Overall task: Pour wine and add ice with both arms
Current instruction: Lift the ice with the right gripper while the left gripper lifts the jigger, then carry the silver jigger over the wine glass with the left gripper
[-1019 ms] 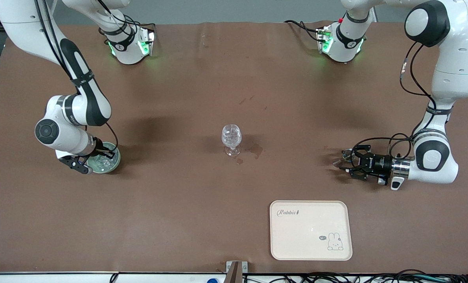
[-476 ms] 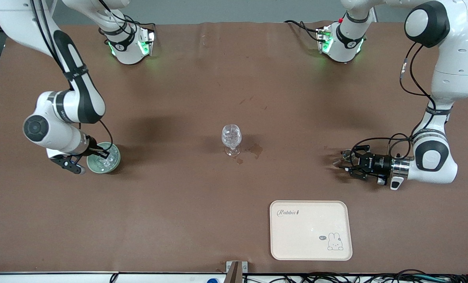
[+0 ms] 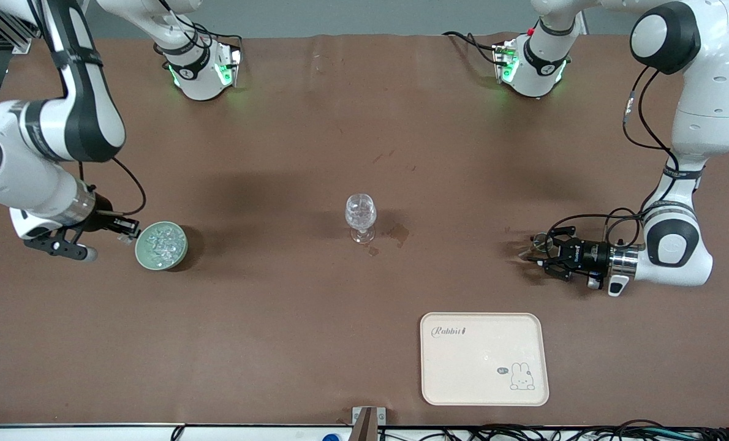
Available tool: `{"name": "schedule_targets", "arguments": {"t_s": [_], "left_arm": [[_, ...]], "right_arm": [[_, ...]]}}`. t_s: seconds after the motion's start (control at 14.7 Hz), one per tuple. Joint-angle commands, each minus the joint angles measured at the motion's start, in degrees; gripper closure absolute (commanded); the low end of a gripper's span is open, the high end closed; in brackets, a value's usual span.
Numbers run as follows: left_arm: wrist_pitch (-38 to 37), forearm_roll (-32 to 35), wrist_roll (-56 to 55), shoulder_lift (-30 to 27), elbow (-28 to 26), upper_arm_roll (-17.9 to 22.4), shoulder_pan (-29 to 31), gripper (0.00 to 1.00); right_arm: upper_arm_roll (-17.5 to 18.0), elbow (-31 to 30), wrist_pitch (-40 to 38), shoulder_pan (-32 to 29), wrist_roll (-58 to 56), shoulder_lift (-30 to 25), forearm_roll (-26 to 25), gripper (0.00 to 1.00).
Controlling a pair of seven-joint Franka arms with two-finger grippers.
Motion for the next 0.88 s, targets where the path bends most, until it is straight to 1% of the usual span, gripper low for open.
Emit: {"name": "schedule_targets", "arguments": {"t_s": [0.0,0.07,0.14,0.2,0.34,0.41,0.61,0.75,0.82], "left_arm": [[-0.4,-0.61,2.03,1.03,0.61,-0.27,0.52,0.46],[-0.22,-0.52,2.04,1.12,0.7,-0.27,0.44,0.46],[-0.22,-0.35,2.04,1.12,0.7,-0.27,0.44,0.49],[-0.22,-0.26,2.04,1.12,0.7,-0.27,0.44,0.5],[-0.22,-0.17,2.12,1.03,0.7,-0.27,0.44,0.51],[-0.22,-0.09,2.47,1.03,0.7,-0.27,0.44,0.54],[-0.22,-0.17,5.45,1.12,0.61,-0.27,0.44,0.64],[-0.31,-0.17,5.73,1.12,0.61,-0.27,0.44,0.73],[-0.31,-0.17,5.73,1.12,0.61,-0.36,0.44,0.81]], "right_arm": [[0.24,-1.12,-2.64,1.38,-4.38,-5.93,-0.46,0.99],[0.24,-0.78,-4.14,1.99,-4.48,-7.51,-0.63,0.99],[0.24,0.45,-6.67,2.43,-5.52,-8.66,-0.72,0.98],[0.24,2.55,-10.53,2.61,-7.01,-9.54,-0.72,0.98],[0.32,9.04,-18.78,2.7,-7.55,-9.73,-0.72,0.98],[0.32,11.59,-21.96,2.79,-7.55,-9.64,-0.72,0.98],[0.24,18.72,-28.3,2.7,-9.38,-9.2,-0.63,0.98],[0.06,22.68,-29.55,2.26,-12.99,-9.2,-0.63,0.98],[0.06,23.56,-30.42,2.18,-13.52,-9.2,-0.63,0.98]]}}
